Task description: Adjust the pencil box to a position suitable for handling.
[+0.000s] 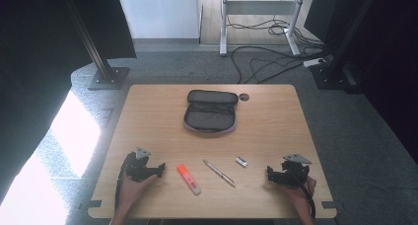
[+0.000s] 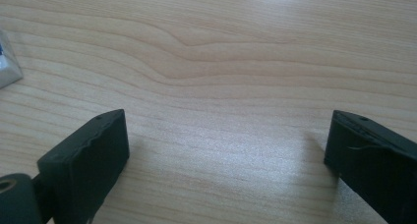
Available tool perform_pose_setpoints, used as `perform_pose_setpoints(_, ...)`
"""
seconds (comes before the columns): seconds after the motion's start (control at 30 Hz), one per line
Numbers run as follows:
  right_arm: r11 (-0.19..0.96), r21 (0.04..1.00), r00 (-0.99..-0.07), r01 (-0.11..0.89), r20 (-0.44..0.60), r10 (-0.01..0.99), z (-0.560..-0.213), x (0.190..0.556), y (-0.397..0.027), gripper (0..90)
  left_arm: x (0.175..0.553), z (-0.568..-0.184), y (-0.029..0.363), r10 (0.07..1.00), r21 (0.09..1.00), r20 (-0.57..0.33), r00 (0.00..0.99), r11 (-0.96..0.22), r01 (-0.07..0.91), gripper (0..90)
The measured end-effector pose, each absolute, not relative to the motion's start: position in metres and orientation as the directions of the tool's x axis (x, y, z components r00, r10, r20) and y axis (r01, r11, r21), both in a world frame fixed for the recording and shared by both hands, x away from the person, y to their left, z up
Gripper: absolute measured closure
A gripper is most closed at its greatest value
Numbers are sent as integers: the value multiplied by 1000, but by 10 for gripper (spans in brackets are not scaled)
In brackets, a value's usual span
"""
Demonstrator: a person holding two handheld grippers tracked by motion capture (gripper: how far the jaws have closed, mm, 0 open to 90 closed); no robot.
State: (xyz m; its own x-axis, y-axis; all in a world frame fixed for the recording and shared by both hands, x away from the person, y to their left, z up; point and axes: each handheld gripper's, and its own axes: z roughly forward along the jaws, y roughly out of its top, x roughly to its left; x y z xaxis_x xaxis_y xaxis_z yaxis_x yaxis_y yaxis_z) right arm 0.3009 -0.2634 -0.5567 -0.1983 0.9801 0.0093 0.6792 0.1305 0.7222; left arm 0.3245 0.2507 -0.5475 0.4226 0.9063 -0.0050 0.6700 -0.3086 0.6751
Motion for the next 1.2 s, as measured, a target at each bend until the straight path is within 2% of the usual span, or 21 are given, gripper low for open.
perform_pose_setpoints(0.2,140,726,-214,673,10,977,-556,304,-263,53,325,-547,250,911,677,-6,412,-300,672,83)
perform_pose_setpoints(0.43,134,736,-211,664,13,977,-556,302,-262,116,323,-547,251,917,685,-12,399,-283,671,139)
perform_pose_setpoints(0.7,132,748,-212,650,12,977,-555,301,-259,186,322,-539,251,918,707,-51,392,-244,664,156)
perform_pose_setpoints(1.2,134,766,-239,628,26,971,-552,301,-252,258,328,-522,241,911,738,-86,404,-214,640,201)
